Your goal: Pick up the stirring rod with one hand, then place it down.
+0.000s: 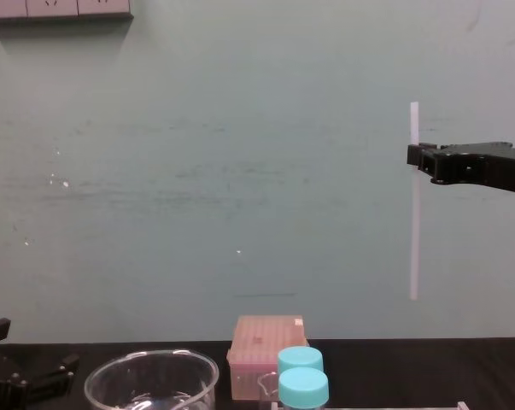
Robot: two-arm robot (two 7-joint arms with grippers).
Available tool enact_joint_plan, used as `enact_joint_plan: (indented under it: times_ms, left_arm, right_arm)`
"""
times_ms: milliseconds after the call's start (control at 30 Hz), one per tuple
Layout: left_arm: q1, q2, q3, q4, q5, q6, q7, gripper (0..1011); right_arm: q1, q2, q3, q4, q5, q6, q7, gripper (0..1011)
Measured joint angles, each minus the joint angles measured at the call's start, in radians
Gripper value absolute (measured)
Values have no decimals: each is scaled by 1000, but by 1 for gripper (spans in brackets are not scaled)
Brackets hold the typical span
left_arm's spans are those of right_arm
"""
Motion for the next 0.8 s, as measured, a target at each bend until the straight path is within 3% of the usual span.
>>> enact_joint_plan:
  times_ms: [800]
  left_arm:
    - [0,0,0,0,0,0,0,1005]
  right_arm:
    - [0,0,0,0,0,0,0,62]
